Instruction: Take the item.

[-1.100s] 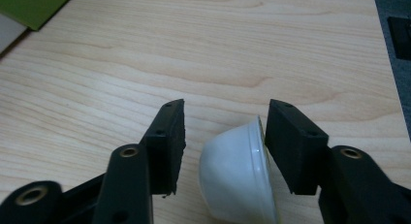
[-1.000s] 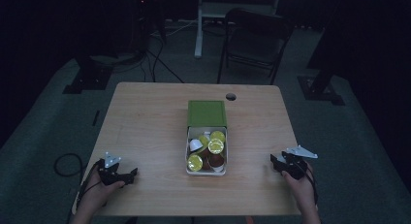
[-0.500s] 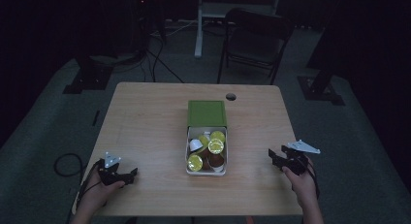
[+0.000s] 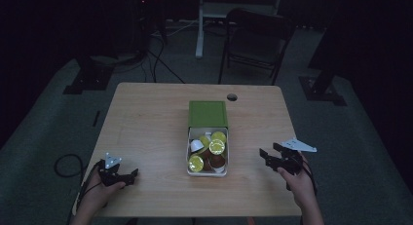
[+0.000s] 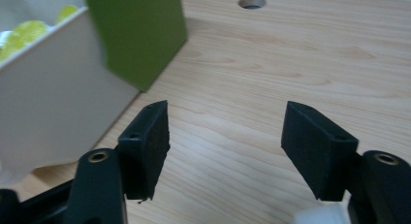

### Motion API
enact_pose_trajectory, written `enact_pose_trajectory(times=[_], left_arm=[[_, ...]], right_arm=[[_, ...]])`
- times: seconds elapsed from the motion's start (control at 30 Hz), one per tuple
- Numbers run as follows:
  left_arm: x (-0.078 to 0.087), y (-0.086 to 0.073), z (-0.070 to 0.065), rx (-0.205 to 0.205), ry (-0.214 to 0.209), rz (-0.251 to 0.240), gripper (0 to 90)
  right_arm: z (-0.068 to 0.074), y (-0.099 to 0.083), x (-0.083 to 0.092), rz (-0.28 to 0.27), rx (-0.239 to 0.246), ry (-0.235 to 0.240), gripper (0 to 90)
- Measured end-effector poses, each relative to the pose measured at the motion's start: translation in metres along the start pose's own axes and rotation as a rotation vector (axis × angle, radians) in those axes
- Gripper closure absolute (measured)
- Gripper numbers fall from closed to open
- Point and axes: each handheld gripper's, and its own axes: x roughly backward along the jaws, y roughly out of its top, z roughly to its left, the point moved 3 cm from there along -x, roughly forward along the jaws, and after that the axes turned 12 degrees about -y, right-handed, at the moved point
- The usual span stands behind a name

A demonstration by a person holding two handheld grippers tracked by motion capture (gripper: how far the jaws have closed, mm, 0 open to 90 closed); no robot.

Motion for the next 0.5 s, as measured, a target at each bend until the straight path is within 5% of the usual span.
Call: enact_pose_trajectory(times=[0.5], left_arm=[[0.000,0.000,0.000,0.000,0.000,0.000,8.5]], right_arm=[[0.031,0.000,0.000,-0.018,0.085,0.139,29.9]])
